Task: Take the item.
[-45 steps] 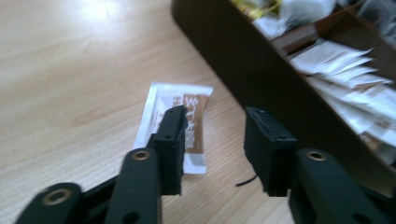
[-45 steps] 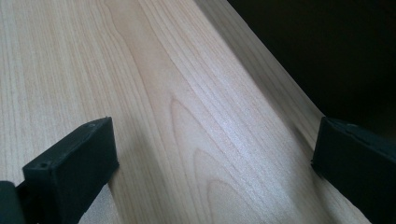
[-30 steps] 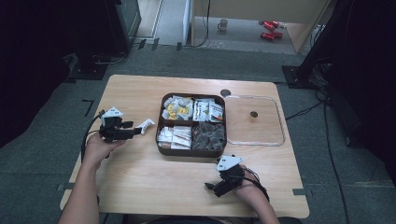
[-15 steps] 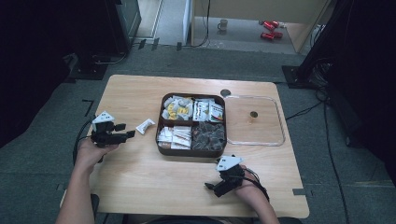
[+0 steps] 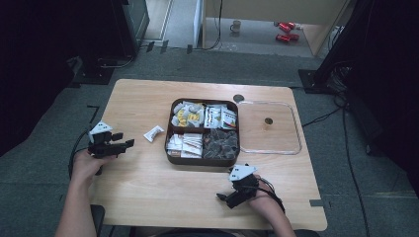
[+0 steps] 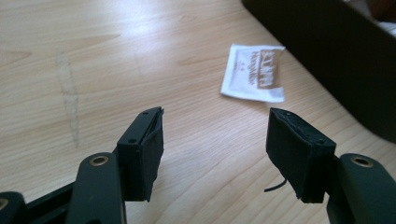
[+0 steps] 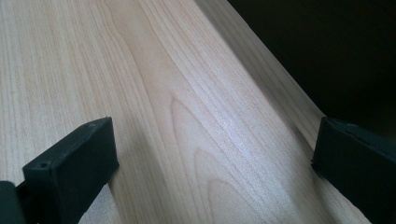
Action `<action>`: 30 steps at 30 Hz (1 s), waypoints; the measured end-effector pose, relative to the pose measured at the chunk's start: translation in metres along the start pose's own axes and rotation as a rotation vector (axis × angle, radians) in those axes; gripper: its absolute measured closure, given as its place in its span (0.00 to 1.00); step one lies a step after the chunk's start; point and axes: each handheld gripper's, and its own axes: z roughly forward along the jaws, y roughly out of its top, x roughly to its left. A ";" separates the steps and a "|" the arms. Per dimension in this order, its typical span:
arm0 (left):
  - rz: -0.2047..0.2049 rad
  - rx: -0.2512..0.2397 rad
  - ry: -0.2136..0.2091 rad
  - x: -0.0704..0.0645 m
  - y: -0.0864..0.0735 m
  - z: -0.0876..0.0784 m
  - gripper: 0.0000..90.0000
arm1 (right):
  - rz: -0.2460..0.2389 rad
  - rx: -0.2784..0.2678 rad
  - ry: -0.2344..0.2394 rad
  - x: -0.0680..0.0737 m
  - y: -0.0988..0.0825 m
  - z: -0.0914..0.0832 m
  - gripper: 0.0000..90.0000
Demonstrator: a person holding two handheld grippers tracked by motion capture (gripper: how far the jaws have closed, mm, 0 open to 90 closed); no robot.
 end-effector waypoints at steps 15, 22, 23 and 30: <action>-0.032 0.041 0.047 0.021 -0.014 0.007 0.43 | 0.000 -0.001 0.000 0.000 0.000 0.000 0.00; -0.017 -0.004 0.030 0.023 -0.022 0.009 0.42 | 0.001 -0.001 0.001 0.001 0.000 0.000 0.00; -0.017 -0.004 0.030 0.023 -0.022 0.009 0.43 | 0.000 -0.001 0.001 0.001 0.000 0.000 0.00; -0.018 -0.001 0.038 0.020 -0.022 0.010 0.39 | 0.000 -0.001 0.002 0.001 0.000 0.000 0.00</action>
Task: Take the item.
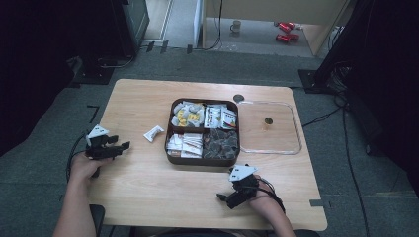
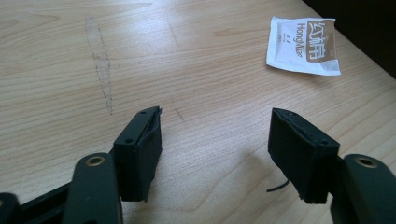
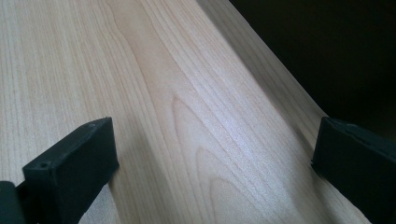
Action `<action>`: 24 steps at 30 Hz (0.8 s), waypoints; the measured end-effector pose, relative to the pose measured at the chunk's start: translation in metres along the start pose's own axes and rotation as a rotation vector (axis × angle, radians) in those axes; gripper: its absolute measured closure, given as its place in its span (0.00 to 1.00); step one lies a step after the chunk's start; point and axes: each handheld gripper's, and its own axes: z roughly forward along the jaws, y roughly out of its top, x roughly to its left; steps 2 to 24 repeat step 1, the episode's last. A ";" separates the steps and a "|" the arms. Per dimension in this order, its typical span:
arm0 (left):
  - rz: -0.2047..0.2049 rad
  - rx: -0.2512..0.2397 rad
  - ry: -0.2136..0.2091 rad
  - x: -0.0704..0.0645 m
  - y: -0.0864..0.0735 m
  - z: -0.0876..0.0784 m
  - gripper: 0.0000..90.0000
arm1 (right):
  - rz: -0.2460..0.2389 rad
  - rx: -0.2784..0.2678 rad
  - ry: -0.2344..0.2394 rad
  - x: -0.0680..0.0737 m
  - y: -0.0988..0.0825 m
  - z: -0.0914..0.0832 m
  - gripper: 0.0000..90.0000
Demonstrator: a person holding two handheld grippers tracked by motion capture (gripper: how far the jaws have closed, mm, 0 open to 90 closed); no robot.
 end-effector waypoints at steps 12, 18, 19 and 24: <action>-0.003 0.000 -0.001 0.000 0.000 0.000 0.37 | 0.000 0.000 0.000 0.000 0.000 0.000 0.00; -0.003 0.000 -0.001 0.000 0.000 0.000 0.37 | 0.000 0.000 0.000 0.000 0.000 0.000 0.00; -0.003 0.000 -0.001 0.000 0.000 0.000 0.37 | 0.000 0.000 0.000 0.000 0.000 0.000 0.00; -0.003 0.000 -0.001 0.000 0.000 0.000 0.37 | 0.000 0.000 0.000 0.000 0.000 0.000 0.00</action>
